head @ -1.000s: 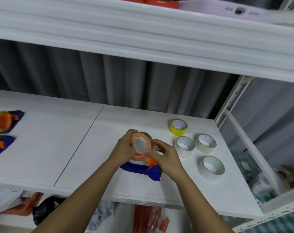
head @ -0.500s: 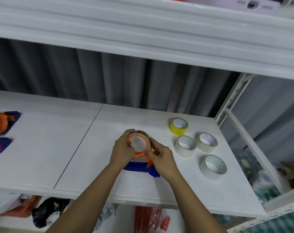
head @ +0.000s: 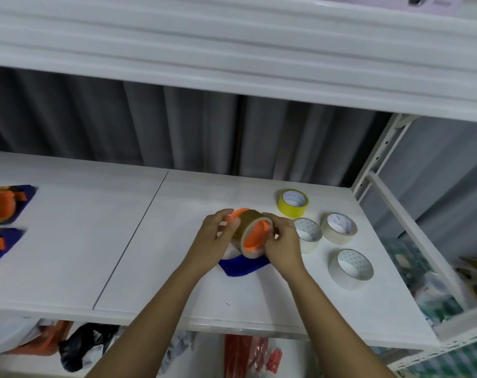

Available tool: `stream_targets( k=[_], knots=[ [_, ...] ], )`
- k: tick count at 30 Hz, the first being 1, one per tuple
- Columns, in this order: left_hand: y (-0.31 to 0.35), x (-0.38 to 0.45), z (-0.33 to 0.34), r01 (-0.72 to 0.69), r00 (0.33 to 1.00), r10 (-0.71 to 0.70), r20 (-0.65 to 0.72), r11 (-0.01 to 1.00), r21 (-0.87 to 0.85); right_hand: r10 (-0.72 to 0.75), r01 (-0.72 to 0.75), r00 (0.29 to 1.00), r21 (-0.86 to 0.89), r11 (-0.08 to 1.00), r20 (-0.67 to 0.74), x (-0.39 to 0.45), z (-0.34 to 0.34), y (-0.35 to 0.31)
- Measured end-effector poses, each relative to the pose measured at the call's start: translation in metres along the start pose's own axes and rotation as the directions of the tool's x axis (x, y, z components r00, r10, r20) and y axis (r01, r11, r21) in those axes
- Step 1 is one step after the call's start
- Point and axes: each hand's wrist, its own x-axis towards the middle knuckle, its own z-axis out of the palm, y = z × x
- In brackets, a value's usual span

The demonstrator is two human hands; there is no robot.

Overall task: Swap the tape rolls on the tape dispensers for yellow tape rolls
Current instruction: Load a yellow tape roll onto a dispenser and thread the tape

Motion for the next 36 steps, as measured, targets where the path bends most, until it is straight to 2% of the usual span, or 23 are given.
stream_targets(
  k=[3,7,10,13,14,18,20,24,26,29,32,36],
  knots=[
    [0.001,-0.002,-0.004,-0.005,0.999,0.005,0.033,1.0,-0.003,0.063,-0.079,0.993,0.169,0.982,0.098,0.004,-0.015,-0.001],
    [0.007,-0.001,0.006,0.055,0.993,-0.039,0.109,0.987,-0.152,0.123,-0.197,0.967,0.353,0.915,0.223,-0.002,-0.012,-0.01],
    [0.008,-0.001,0.013,0.095,0.995,-0.091,0.028,0.976,-0.196,0.162,-0.235,0.967,0.432,0.871,0.198,-0.004,-0.006,-0.013],
    [0.005,-0.001,0.018,0.076,0.993,-0.088,-0.074,0.985,-0.156,0.169,-0.316,0.94,0.571,0.758,0.297,-0.01,-0.006,-0.012],
    [0.004,-0.001,0.019,0.076,0.992,-0.091,-0.092,0.985,-0.152,0.154,-0.336,0.927,0.58,0.742,0.341,-0.013,-0.006,-0.009],
    [0.004,0.001,0.027,0.033,0.993,-0.046,-0.11,0.992,-0.119,0.132,-0.338,0.871,0.383,0.86,0.473,-0.022,0.001,-0.002],
    [0.002,-0.001,0.027,-0.012,0.995,0.004,-0.101,0.997,-0.073,0.139,-0.337,0.884,0.401,0.852,0.446,-0.023,0.001,-0.003],
    [-0.004,-0.009,0.03,-0.025,0.999,0.027,0.044,0.999,-0.039,0.173,-0.376,0.899,0.504,0.778,0.403,-0.024,-0.003,0.001],
    [-0.007,-0.015,0.038,-0.07,0.998,0.07,0.0,0.996,0.052,0.183,-0.421,0.877,0.529,0.737,0.444,-0.028,0.0,0.002],
    [-0.009,-0.019,0.043,-0.114,0.983,0.137,-0.126,0.978,0.176,0.186,-0.378,0.893,0.456,0.806,0.41,-0.034,0.002,0.004],
    [-0.01,-0.021,0.041,-0.18,0.963,0.225,-0.146,0.946,0.268,0.177,-0.302,0.934,0.421,0.855,0.31,-0.039,0.001,0.007],
    [-0.003,-0.021,0.039,-0.256,0.942,0.305,-0.141,0.923,0.286,0.111,-0.224,0.961,0.477,0.85,0.254,-0.044,-0.002,0.011]
  ],
)
